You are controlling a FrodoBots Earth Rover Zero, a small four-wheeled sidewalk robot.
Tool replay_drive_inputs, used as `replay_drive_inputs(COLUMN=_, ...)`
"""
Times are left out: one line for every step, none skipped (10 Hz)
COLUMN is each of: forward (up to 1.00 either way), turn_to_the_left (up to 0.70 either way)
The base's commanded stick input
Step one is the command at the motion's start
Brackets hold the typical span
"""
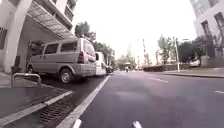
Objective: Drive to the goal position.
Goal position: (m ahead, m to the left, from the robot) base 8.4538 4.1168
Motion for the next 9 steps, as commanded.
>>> replay_drive_inputs(forward=0.70, turn_to_the_left=-0.14)
replay_drive_inputs(forward=0.70, turn_to_the_left=-0.14)
replay_drive_inputs(forward=0.70, turn_to_the_left=-0.14)
replay_drive_inputs(forward=0.70, turn_to_the_left=-0.14)
replay_drive_inputs(forward=0.70, turn_to_the_left=-0.14)
replay_drive_inputs(forward=0.70, turn_to_the_left=-0.14)
replay_drive_inputs(forward=0.70, turn_to_the_left=-0.11)
replay_drive_inputs(forward=0.70, turn_to_the_left=0.00)
replay_drive_inputs(forward=0.70, turn_to_the_left=0.00)
